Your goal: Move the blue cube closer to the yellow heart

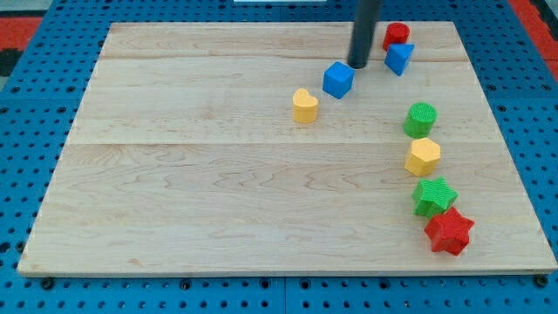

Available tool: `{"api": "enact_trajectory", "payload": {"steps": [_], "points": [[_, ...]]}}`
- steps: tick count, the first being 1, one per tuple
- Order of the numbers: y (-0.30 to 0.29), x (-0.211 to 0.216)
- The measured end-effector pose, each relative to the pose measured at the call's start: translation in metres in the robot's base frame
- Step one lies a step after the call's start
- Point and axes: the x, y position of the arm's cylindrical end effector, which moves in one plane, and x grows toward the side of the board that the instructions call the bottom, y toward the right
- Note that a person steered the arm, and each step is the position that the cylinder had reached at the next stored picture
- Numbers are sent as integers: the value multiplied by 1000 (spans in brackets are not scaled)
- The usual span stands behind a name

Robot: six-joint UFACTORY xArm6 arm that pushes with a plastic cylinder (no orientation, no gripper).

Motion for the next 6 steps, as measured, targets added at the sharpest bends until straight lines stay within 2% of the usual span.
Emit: {"api": "enact_trajectory", "payload": {"steps": [2,3,4,5,6], "points": [[6,23],[1,50],[51,55],[146,51],[158,3]]}}
